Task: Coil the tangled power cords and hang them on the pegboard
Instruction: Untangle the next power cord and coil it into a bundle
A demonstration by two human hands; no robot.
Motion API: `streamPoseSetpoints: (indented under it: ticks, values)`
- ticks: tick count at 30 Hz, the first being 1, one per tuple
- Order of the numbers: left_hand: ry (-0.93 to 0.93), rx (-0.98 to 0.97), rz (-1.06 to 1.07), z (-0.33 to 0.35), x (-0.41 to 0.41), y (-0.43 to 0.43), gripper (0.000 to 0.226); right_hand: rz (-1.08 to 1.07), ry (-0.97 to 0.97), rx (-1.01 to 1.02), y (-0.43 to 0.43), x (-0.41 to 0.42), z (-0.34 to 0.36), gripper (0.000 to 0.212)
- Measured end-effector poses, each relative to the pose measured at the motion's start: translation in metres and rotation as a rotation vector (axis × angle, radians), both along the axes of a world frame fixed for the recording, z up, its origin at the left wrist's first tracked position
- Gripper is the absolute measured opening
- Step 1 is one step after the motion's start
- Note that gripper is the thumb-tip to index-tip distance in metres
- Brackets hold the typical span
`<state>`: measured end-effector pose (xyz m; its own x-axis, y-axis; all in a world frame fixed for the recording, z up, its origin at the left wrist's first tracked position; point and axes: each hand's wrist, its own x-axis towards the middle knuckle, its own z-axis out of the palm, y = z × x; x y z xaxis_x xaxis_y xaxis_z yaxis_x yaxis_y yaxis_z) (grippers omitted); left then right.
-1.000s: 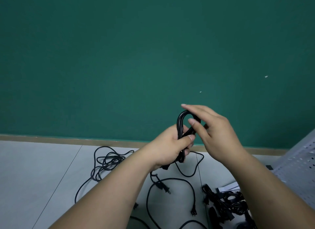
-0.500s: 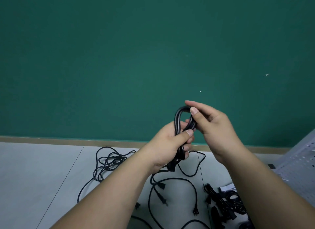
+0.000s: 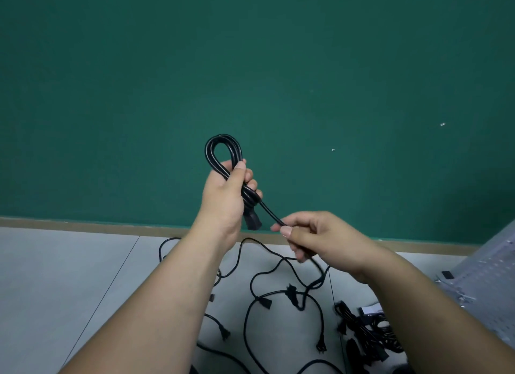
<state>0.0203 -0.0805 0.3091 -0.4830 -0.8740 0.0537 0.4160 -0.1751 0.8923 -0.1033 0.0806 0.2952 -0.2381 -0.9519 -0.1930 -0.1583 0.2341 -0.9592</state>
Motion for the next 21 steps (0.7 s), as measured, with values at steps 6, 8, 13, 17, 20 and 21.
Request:
streamPoseSetpoints:
  ticks: [6, 8, 13, 17, 20, 21]
  values:
    - [-0.472, -0.362, 0.175, -0.008, 0.015, -0.023, 0.010, 0.012, 0.437, -0.009, 0.008, -0.016, 0.005, 0.009]
    - [-0.666, -0.498, 0.082, -0.011, 0.018, -0.022, 0.015, -0.038, 0.470, -0.106, 0.011, -0.018, 0.007, 0.007]
    - [-0.767, -0.567, -0.334, -0.022, 0.011, -0.006, 0.029, -0.176, 0.637, -0.345, 0.016, -0.025, 0.014, 0.012]
    - [-0.674, -0.443, -0.562, -0.020, 0.004, 0.019, 0.048, -0.270, 0.664, -0.415, 0.019, -0.029, 0.019, 0.020]
    - [-0.603, -0.368, -0.659, -0.013, 0.002, 0.036, 0.053, -0.315, 0.673, -0.459, 0.020, -0.030, 0.019, 0.024]
    - [-0.588, -0.315, -0.681, -0.008, 0.002, 0.040, 0.057, -0.326, 0.677, -0.475, 0.021, -0.030, 0.020, 0.025]
